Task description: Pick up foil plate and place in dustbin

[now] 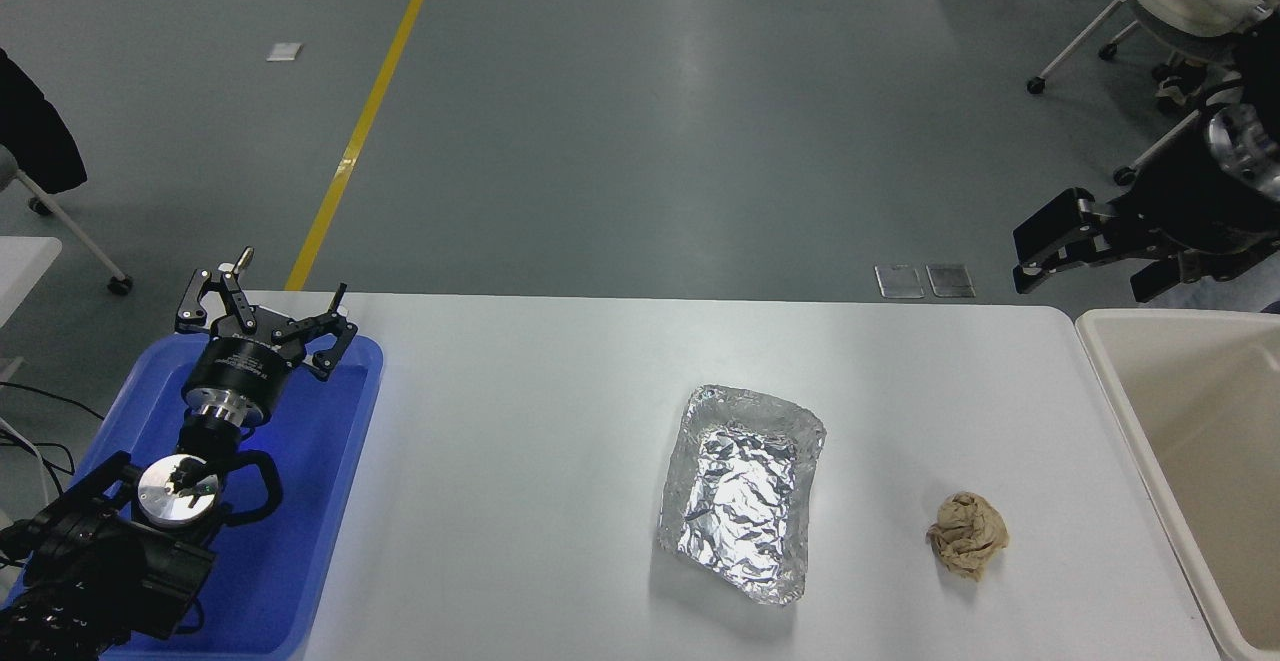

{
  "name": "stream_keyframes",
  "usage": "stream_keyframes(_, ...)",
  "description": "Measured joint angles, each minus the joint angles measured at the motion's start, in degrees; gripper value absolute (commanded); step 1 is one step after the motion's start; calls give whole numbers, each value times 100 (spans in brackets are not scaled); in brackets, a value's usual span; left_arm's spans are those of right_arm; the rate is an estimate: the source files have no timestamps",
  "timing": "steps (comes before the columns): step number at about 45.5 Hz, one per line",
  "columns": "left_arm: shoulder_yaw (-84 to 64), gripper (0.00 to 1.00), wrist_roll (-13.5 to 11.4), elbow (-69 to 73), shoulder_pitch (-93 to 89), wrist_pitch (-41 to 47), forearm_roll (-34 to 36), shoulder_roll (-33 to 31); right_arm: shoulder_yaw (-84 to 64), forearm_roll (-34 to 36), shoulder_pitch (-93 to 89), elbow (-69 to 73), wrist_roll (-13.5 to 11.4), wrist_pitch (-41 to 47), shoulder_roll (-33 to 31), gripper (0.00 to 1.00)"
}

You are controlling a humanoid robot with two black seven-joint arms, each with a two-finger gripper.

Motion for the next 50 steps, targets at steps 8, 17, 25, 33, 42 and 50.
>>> stream_keyframes(8,0,100,0,0,0,0,0,-3,15,7,-12,-23,0,-9,28,100)
stream_keyframes(17,2,100,0,0,-2,-2,-2,-2,80,12,-31,-34,0,-16,42,100)
stream_keyframes(25,6,100,0,0,-4,-1,4,1,117,14,-49,-39,0,-21,50,100)
stream_keyframes(33,7,100,0,0,-4,-1,6,2,131,15,-57,-41,0,-22,46,100)
stream_keyframes(42,8,100,0,0,-5,-1,6,3,110,15,-61,-43,-1,-20,24,100)
stream_keyframes(50,8,100,1,0,-5,-1,7,3,84,15,-61,-43,-1,-17,12,100)
